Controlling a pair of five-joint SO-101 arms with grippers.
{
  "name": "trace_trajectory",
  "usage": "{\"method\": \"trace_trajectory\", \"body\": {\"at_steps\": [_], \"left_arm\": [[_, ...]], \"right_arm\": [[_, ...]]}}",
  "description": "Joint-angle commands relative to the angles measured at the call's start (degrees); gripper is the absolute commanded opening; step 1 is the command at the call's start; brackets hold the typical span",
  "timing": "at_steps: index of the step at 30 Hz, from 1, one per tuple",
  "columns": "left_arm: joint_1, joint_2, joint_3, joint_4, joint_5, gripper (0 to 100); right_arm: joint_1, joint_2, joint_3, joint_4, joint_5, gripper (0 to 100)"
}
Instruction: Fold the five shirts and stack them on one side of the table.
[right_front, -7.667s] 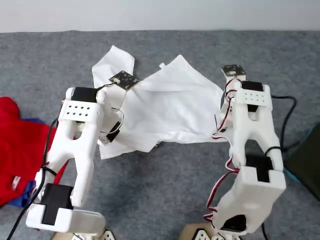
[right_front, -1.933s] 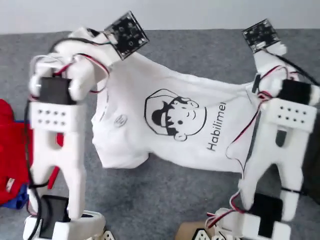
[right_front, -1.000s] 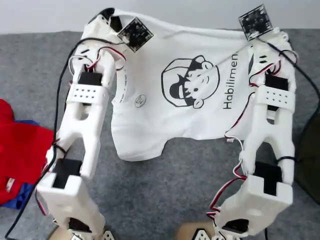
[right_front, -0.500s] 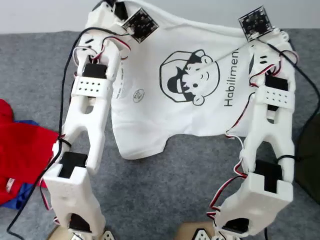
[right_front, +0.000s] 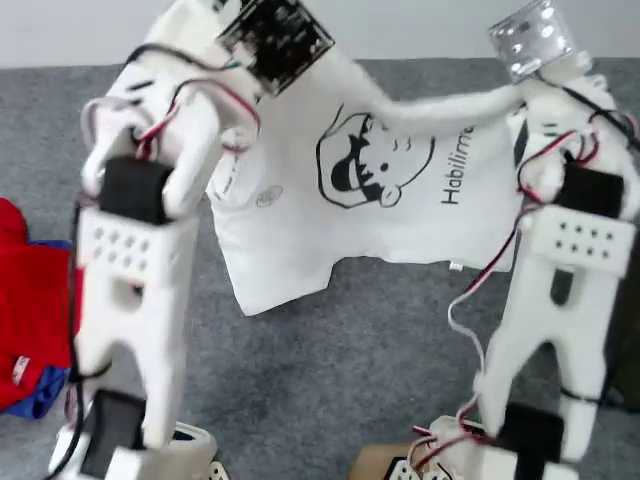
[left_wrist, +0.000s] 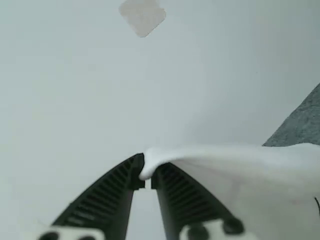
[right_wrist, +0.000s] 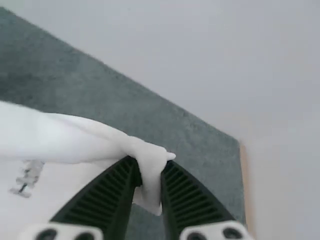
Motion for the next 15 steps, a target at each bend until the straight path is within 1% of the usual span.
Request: {"method": "trace_trajectory", "body": {"at_steps": [1, 4, 9, 11, 15], "left_arm": [[0.53, -7.65, -2.86, 4.66, 2.81, 1], [0.53, -11.43, -3.12, 5.71, 3.16, 1], [1.67, -16.44, -7.52, 6.07, 3.08, 1], [2.02, -17.41, -10.33, 8.09, 2.99, 1], [2.02, -17.49, -18.59, 14.68, 2.99, 1]], "right_arm": [[-1.1, -8.4, -1.32, 7.96, 0.09, 1.0], [-1.89, -12.62, -1.32, 11.74, -1.41, 1.0], [-2.07, -20.18, -1.41, 14.46, -3.08, 1.0], [-2.07, -23.16, -1.41, 15.52, -3.08, 1.0], [-1.98, -29.85, -1.41, 17.63, -3.08, 1.0]]}}
